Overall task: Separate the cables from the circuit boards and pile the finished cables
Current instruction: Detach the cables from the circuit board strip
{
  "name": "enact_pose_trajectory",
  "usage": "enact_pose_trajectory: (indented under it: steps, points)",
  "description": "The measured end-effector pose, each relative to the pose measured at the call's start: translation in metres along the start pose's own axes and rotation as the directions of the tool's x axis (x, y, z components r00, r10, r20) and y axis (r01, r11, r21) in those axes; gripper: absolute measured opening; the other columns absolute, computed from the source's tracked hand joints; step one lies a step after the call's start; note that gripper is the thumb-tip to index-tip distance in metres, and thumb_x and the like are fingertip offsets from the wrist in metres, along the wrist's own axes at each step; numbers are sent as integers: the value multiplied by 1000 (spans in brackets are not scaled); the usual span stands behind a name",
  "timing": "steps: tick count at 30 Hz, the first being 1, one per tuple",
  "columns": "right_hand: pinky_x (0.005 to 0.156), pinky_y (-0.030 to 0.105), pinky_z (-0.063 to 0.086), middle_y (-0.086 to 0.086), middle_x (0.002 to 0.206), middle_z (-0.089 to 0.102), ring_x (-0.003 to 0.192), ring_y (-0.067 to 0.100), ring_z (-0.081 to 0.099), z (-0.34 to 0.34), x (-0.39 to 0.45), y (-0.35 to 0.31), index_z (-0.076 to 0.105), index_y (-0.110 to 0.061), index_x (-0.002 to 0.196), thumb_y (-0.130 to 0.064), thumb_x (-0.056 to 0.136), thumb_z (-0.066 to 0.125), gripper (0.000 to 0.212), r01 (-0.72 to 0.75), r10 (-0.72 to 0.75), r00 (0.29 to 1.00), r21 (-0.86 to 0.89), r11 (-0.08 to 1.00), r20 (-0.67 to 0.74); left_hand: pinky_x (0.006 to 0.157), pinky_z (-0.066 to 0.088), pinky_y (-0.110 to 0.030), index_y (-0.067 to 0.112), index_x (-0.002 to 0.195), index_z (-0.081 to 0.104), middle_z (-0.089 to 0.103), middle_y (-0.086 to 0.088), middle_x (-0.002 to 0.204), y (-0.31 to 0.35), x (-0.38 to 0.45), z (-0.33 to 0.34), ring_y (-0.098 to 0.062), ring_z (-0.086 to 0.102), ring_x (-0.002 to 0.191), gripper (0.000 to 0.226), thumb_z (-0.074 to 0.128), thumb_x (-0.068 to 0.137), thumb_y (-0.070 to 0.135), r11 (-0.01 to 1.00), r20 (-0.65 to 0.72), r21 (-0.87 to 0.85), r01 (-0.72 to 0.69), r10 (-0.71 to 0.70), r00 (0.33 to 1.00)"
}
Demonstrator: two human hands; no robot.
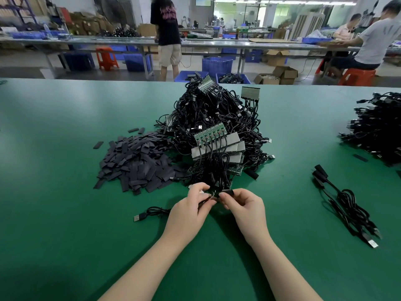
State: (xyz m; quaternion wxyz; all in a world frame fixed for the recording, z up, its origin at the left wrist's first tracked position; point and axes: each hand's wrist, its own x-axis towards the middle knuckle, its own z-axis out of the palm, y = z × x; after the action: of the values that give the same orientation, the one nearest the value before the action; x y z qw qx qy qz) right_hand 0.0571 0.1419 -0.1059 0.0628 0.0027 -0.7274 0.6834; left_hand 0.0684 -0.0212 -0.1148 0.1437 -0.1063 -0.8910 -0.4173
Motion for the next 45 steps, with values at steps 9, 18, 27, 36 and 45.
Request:
enact_pose_trajectory:
  steps: [9,18,27,36,45]
  points:
    - [65,17,52,4,79,77,67,7,66,-5,-1,3,75,-19,81,-13,91,72,12,-40,38,999,106,994,19,81,40,-5,29,105,70,66,21,102,-2,1,-1,10,56,99,19,72,87,26,1000,-93,13,-25,26,995]
    - [68,19,54,3,80,77,75,13,71,-5,-4,1,75,-21,83,-10,90,71,14,-54,46,996,113,992,73,87,37,0,26,113,72,68,16,107,0,2,-2,7,56,105,27,73,86,23,1000,-89,-10,-26,25,996]
    - [69,19,55,7,81,77,74,11,70,-4,-5,-1,77,-30,86,-7,89,72,24,-56,43,994,139,989,98,90,41,-6,27,110,74,71,13,106,-1,1,-2,3,58,106,25,73,86,24,999,-89,-5,-49,48,995]
    - [66,17,53,5,80,77,72,8,70,-6,-4,-1,77,-22,85,-10,90,72,14,-53,38,991,117,992,129,90,44,-9,30,109,74,69,18,104,-4,2,-2,6,59,105,24,72,86,22,998,-64,-47,-30,27,998]
    - [65,18,52,9,79,76,67,9,65,-5,-4,1,76,-24,84,-11,89,73,14,-38,24,993,111,993,118,91,42,-8,26,111,74,70,16,105,-1,0,-3,5,59,103,25,72,87,20,994,-61,-26,-109,107,992]
